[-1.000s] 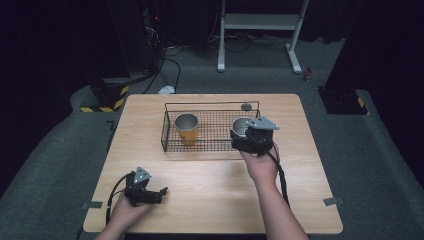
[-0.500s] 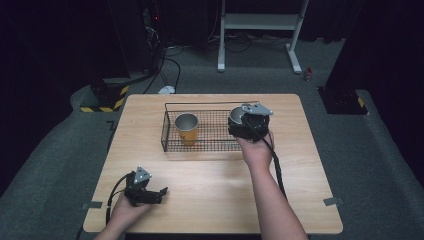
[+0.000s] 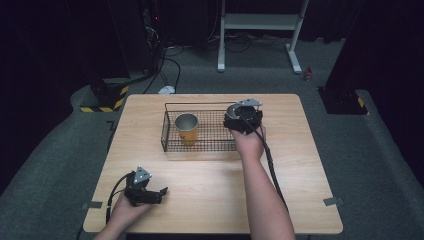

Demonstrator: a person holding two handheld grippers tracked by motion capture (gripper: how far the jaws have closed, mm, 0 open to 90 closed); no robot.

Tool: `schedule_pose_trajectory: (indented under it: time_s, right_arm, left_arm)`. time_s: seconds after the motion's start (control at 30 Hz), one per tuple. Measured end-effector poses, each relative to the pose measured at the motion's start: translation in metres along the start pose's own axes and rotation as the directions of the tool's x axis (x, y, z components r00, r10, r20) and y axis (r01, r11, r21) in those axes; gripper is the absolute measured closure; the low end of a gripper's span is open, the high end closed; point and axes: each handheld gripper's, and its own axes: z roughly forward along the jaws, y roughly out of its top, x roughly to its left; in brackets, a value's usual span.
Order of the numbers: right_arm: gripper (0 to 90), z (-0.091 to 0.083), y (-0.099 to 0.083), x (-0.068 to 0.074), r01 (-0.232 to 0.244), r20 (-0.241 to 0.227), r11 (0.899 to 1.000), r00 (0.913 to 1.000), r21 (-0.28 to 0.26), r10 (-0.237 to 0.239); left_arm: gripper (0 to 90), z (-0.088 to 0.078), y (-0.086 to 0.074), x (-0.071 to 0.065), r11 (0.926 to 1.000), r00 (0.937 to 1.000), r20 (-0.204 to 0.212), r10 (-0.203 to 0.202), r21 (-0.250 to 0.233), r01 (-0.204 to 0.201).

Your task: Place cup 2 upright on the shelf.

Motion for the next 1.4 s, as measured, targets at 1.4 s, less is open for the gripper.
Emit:
schedule_pose_trajectory:
  time_s: [1.4]
  right_arm:
    - [14.5,0.051,-0.028,0.007,-0.026,-0.016,0.975,0.9994,0.22,0.03]
  left_arm:
    - [1.8,0.0,0.0,0.0,1.0,1.0,-0.002,0.003,-0.001,-0.003]
